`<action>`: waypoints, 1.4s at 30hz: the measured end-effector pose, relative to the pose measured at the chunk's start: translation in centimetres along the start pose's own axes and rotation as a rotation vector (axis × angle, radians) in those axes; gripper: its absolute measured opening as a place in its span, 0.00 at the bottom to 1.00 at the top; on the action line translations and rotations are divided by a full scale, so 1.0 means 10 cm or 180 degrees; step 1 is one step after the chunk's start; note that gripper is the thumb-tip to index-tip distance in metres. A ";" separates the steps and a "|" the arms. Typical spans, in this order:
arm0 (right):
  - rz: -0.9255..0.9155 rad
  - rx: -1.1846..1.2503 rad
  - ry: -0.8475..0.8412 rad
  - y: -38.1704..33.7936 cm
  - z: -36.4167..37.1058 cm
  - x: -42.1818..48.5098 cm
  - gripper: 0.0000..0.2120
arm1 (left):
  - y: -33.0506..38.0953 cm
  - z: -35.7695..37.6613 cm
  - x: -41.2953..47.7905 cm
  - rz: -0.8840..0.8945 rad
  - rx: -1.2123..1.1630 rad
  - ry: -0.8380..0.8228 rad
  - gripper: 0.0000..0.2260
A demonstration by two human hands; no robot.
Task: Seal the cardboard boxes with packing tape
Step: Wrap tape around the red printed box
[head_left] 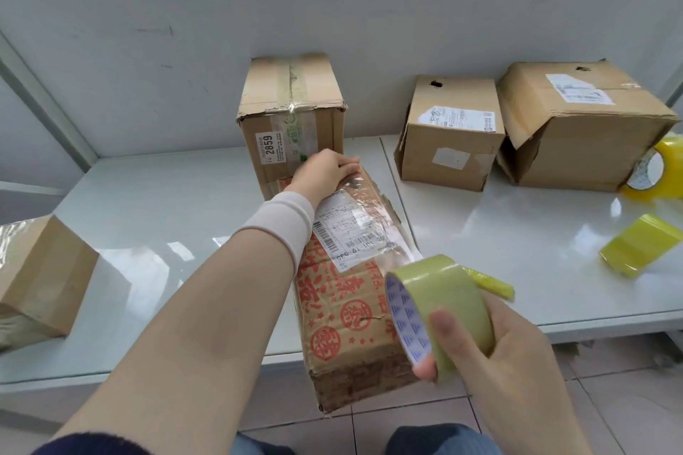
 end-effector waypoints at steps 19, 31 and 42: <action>0.0412 -0.0335 -0.0123 0.15 -0.12 -0.31 0.04 | 0.53 -0.03 -1.07 0.1066 0.0457 -0.0135 0.21; 0.0407 -0.0369 -0.0264 0.33 -0.25 -0.54 0.03 | 0.65 0.36 -1.41 0.1315 0.1172 -0.0765 0.20; 0.0312 -0.0471 -0.0214 0.54 -0.03 -0.51 0.04 | 0.64 0.16 -1.63 0.1031 0.0404 -0.0222 0.18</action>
Point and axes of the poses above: each hand's wrist, its own x-axis towards the middle knuckle, its own z-axis out of the palm, y = z × x, the point moved 5 cm from there along x, towards the middle knuckle, and after that the axes turned 3 degrees about -y, right-handed, at the moved point
